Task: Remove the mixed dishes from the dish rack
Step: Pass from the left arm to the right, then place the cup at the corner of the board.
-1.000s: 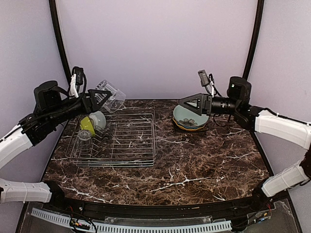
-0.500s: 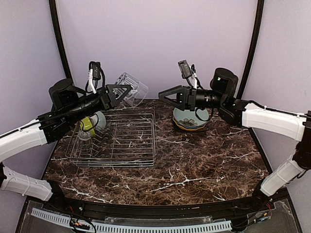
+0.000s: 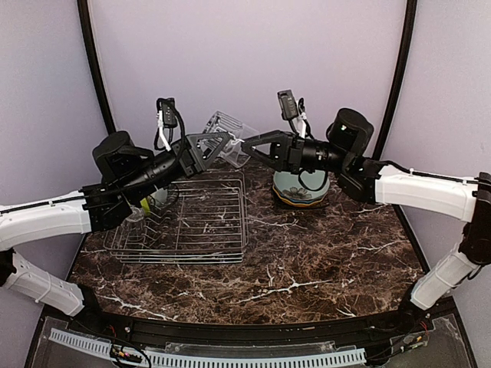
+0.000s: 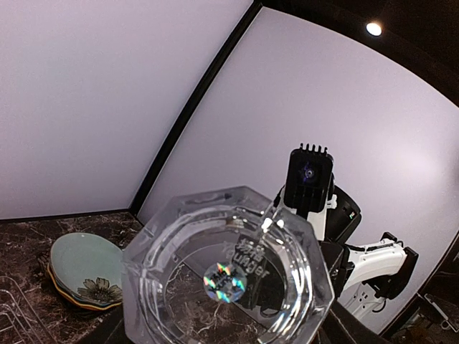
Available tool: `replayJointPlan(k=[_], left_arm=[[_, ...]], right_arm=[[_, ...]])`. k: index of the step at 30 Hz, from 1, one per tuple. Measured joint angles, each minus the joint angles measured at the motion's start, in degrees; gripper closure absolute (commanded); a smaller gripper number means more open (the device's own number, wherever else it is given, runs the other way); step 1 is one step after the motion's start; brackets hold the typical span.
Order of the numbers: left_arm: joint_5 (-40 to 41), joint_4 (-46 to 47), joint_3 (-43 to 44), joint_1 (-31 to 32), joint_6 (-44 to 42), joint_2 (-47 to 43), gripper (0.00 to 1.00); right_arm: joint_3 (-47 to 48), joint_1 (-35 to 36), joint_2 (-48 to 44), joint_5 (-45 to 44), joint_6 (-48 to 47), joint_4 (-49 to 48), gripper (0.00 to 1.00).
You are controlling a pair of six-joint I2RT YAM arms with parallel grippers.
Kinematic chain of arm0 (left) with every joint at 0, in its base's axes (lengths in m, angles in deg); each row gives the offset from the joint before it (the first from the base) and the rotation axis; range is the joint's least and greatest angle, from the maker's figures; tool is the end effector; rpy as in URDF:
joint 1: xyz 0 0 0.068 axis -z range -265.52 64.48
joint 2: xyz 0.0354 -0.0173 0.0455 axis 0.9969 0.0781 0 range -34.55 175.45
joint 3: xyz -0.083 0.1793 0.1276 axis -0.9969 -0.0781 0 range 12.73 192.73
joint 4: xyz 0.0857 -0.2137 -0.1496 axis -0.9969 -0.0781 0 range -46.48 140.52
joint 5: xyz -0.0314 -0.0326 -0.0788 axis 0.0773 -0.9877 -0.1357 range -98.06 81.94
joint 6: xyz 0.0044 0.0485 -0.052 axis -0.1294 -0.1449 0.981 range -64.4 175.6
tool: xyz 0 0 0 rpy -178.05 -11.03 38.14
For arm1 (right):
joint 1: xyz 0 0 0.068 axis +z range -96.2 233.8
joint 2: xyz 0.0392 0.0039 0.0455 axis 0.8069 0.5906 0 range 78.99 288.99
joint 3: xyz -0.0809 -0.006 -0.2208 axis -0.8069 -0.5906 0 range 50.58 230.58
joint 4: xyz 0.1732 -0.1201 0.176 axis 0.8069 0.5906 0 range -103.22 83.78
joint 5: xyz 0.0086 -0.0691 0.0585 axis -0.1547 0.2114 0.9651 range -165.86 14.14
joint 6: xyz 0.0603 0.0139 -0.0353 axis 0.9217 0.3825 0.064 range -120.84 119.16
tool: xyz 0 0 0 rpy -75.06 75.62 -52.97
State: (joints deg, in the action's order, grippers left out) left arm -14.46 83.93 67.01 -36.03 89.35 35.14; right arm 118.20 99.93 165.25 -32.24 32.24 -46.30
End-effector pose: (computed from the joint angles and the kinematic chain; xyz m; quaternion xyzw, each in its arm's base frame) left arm 0.2116 -0.2577 0.3543 0.1250 0.5752 -0.5610 0.5821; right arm 0.2360 0.3040 0.3412 -0.3564 0.5317 0.6431 0.4203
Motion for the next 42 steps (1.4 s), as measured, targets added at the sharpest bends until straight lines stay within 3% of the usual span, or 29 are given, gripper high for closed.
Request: replayJointPlan(k=[6, 13, 17, 19, 23, 26, 28, 32, 42], left_arm=[[0.96, 3.96, 0.0, 1.2, 1.16, 1.92, 0.59], [2.93, 9.2, -1.01, 1.7, 2.73, 2.75, 0.59], [3.72, 12.68, -2.29, 1.97, 3.98, 3.32, 0.59], [3.74, 14.75, -2.69, 2.19, 4.44, 3.74, 0.58], [3.78, 17.68, -3.34, 2.54, 5.05, 4.04, 0.46], [4.33, 18.43, -4.07, 2.54, 5.05, 4.0, 0.26], [4.7, 18.32, -4.76, 2.54, 4.96, 3.63, 0.15], [7.43, 14.93, -6.58, 2.6, 3.37, 1.14, 0.06], [13.33, 1.27, -6.97, 2.6, -2.19, -7.89, 0.01]], right_arm=[[-0.48, 0.28, 0.07, -1.33, 0.52, -3.32, 0.8], [-1.95, 0.76, 0.07, -2.32, 1.81, -8.15, 0.82], [-2.19, 0.92, 0.09, -3.13, 2.51, -9.57, 0.99], [-2.16, 0.98, 0.2, -3.13, 3.76, -10.67, 1.0], [-2.12, 1.42, 0.22, -2.95, 5.16, -12.33, 1.0], [-2.12, 1.55, 0.17, -3.19, 4.79, -11.61, 1.0], [-1.95, 1.57, -0.17, -3.45, 3.76, -9.44, 1.0], [-0.24, 1.29, -1.6, -5.35, -0.83, -0.24, 1.0], [1.53, -10.25, -8.59, -9.42, -9.57, 25.99, 1.0]])
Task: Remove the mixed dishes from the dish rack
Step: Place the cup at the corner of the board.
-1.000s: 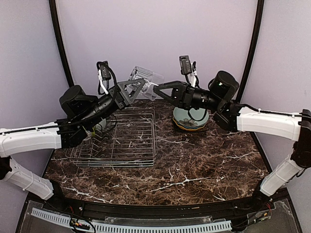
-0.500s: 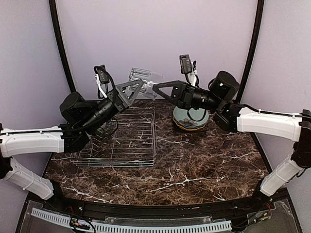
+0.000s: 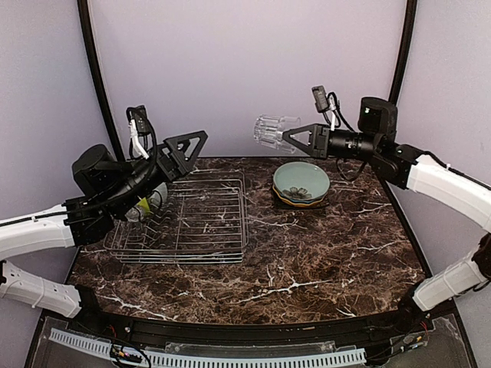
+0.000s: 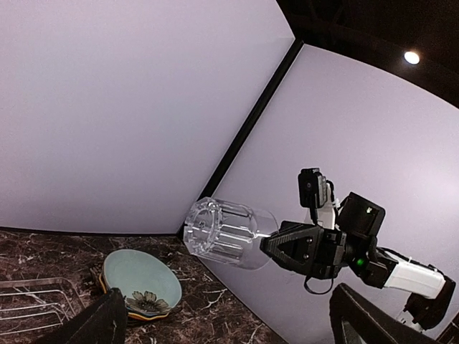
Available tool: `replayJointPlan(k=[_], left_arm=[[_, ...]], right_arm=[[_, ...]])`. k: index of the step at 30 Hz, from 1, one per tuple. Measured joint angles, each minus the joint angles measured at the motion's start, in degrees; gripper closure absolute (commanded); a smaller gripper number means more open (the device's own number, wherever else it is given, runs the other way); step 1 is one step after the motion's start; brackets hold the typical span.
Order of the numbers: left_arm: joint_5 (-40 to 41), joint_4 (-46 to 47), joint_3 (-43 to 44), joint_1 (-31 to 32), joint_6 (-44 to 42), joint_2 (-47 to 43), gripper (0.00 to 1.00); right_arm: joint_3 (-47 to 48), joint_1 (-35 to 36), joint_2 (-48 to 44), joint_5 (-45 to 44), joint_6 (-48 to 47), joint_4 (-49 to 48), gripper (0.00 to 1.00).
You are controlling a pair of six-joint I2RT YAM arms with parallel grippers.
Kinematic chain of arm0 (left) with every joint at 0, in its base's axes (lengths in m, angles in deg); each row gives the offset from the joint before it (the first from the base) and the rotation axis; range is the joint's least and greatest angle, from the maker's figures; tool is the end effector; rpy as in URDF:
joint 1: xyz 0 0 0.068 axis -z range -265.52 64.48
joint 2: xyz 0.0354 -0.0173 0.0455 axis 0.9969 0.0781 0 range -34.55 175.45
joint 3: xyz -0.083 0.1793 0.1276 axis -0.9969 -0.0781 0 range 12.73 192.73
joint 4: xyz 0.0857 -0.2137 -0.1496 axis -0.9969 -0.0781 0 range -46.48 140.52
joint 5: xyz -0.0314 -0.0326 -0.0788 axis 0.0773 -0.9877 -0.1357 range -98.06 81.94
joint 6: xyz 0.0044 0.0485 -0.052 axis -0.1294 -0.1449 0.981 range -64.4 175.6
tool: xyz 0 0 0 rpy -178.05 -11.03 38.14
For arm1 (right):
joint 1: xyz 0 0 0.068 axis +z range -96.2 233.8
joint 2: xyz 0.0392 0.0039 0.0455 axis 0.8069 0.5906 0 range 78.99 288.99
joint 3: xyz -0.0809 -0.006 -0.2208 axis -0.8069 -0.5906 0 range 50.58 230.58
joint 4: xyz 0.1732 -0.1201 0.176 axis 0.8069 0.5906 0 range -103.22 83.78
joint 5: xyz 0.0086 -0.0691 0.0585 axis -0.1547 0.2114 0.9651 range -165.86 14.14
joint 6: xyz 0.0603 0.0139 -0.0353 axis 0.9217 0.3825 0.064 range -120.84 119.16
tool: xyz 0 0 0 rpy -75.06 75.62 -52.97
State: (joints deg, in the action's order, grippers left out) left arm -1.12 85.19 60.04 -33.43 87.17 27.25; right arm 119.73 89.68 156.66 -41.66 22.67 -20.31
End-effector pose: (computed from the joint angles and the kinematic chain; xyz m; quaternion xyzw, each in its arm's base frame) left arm 0.1922 -0.2351 0.3505 0.0528 0.5709 -0.5201 0.6331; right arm 0.2719 0.2374 0.3512 -0.2779 0.6581 0.5134 0.4755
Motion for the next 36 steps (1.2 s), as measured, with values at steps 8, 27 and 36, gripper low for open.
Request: replayJointPlan(k=[8, 27, 36], left_arm=[[1.49, -8.57, -0.26, 0.0, -4.02, -1.14, 0.01], [3.17, -12.94, -0.59, 0.0, -4.81, -1.18, 0.01], [3.26, -14.08, -0.59, 0.0, -3.85, -1.31, 0.01]], right_arm=[[4.61, -12.46, -2.67, -3.67, -8.09, 22.75, 1.0], [13.97, -24.92, 15.37, -25.2, -23.65, 49.51, 1.0], [23.15, -26.14, 27.93, -29.83, -27.78, 53.96, 1.0]])
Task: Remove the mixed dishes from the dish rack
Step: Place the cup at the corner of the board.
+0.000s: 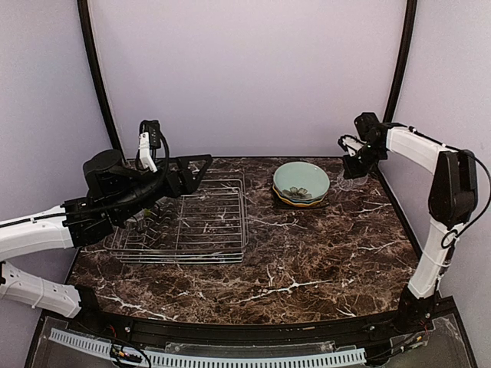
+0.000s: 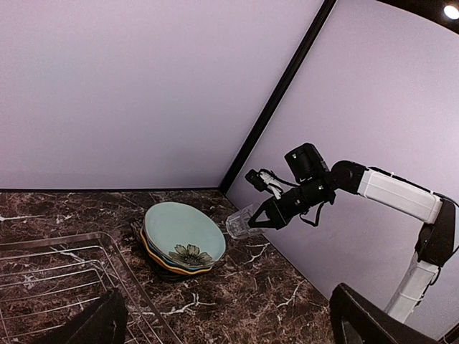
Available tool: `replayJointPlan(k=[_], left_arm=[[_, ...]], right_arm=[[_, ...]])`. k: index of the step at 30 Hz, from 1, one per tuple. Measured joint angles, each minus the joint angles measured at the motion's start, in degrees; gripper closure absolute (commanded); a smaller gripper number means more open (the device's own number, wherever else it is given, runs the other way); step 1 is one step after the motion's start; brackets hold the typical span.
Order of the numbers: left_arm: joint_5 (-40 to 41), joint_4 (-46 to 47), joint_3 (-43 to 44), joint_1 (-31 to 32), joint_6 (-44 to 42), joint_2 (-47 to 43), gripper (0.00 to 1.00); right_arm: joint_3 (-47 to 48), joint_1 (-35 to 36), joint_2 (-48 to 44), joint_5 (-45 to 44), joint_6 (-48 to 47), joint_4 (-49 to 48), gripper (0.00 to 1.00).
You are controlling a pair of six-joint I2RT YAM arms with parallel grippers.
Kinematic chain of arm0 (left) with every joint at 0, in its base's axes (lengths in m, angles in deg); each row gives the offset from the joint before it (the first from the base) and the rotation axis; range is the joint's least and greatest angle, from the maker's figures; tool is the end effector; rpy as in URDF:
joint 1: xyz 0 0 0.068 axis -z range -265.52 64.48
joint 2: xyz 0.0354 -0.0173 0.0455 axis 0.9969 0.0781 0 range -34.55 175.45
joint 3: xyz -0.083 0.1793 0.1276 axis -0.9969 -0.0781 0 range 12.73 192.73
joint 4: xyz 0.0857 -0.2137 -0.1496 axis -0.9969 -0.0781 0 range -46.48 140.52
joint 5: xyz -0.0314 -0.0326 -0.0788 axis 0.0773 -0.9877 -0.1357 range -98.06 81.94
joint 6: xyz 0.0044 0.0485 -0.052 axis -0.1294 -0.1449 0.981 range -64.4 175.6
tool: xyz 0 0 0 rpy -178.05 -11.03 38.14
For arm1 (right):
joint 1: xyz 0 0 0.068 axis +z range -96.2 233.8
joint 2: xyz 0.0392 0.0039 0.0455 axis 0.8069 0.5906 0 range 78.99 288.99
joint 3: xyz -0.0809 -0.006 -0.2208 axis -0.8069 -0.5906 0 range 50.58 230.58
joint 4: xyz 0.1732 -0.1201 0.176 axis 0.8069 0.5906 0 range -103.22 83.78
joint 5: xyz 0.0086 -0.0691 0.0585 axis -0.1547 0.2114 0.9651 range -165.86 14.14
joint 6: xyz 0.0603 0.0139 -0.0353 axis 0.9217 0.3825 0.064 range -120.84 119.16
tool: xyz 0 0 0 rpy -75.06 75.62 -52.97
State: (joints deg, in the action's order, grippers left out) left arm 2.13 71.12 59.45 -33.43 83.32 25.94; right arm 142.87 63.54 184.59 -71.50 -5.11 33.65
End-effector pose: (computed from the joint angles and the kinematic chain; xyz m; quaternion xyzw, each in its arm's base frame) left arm 0.1961 -0.2349 0.3215 0.0746 0.6602 -0.4327 0.6094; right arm 0.4055 0.0742 0.2140 -0.1276 0.9572 0.0490 0.2551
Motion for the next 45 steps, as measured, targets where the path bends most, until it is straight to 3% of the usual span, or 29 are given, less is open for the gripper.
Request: replayJointPlan(k=[7, 23, 31, 39, 45], left_arm=[[0.42, -0.81, -0.17, 0.0, 0.83, -1.49, 0.01], [1.84, -0.94, -0.83, 0.0, 1.22, -1.79, 0.01], [3.74, -1.75, -1.25, 0.0, 1.2, -3.1, 0.01], [9.44, -7.21, -1.25, 0.0, 1.18, -4.96, 0.01], [18.91, -19.17, -0.68, -0.11, 2.4, -9.46, 0.01]], right_arm=[[2.64, -0.04, 5.86, -0.59, -1.16, 2.16, 1.0], [4.59, 0.83, 9.86, -2.8, -2.03, 4.35, 1.0], [5.75, 2.01, 10.67, -3.19, -2.91, 4.31, 0.64], [6.29, 2.49, 10.56, -2.78, -2.6, 4.31, 0.46], [5.62, 2.64, 8.66, -1.6, -2.64, 3.72, 0.33]])
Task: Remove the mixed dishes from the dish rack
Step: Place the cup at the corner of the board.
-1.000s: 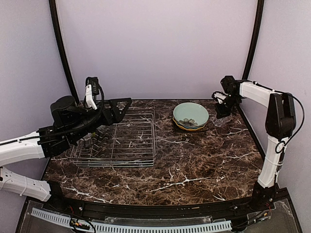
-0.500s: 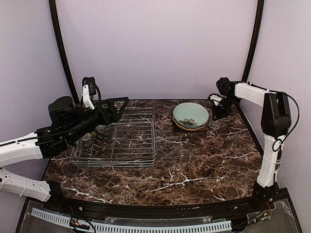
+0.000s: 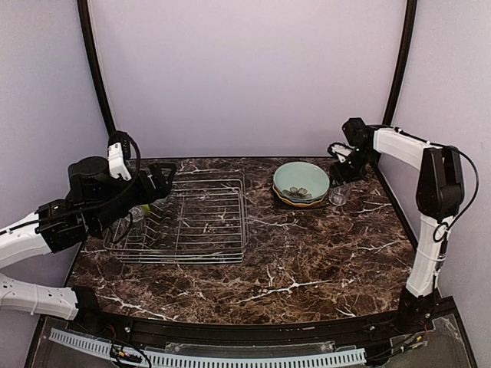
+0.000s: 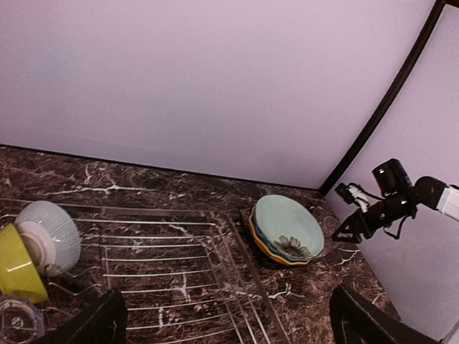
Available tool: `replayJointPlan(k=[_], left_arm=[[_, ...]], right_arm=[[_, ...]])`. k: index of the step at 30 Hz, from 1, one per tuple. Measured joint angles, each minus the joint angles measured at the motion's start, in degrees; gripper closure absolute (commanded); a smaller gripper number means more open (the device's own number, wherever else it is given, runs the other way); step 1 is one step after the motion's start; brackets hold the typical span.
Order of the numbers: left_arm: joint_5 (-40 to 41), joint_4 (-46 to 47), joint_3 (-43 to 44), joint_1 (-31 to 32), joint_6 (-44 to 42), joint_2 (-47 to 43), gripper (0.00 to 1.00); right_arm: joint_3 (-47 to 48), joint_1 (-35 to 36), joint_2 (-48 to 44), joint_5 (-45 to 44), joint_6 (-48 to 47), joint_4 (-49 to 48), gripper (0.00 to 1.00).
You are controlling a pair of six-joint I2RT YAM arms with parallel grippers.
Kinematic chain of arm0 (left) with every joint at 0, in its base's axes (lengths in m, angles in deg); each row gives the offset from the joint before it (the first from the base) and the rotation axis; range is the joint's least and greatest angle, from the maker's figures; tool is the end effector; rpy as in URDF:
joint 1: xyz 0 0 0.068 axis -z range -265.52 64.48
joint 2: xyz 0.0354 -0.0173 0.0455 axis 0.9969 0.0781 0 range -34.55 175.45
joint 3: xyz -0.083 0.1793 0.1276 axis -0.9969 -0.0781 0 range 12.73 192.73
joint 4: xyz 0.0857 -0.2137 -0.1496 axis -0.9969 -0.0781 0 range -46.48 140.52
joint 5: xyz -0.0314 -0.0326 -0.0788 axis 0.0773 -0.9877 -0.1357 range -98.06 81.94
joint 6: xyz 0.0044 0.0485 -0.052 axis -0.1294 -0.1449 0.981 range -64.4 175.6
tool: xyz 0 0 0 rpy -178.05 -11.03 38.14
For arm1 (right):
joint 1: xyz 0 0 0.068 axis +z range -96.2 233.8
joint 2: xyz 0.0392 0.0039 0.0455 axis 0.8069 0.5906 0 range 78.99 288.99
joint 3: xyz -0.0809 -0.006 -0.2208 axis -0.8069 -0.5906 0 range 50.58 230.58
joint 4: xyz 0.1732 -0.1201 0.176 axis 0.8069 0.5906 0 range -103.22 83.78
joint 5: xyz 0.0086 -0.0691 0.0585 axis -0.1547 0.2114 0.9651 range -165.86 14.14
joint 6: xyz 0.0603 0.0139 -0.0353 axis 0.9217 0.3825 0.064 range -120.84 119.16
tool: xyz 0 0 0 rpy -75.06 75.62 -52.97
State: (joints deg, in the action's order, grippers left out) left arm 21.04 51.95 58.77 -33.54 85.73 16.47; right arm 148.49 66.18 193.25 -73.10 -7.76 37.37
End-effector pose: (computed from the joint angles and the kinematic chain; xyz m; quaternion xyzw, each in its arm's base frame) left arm 0.1868 -0.1926 0.3178 -0.0353 0.7251 -0.2973 0.6202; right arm 0.4192 0.0950 0.1813 -0.1690 0.9649 0.0331 0.1985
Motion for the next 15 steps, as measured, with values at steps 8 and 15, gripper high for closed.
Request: replayJointPlan(k=[8, 15], left_arm=[[6.1, -24.13, 3.78, -8.57, 6.93, -4.33, 0.01], [4.39, -37.46, 5.62, -18.67, 7.39, -2.93, 0.01]], right_arm=[[-3.1, 0.02, -8.94, 1.14, 0.26, -2.05, 0.01], [-4.85, 0.02, -16.57, 6.08, 1.4, -4.98, 0.01]])
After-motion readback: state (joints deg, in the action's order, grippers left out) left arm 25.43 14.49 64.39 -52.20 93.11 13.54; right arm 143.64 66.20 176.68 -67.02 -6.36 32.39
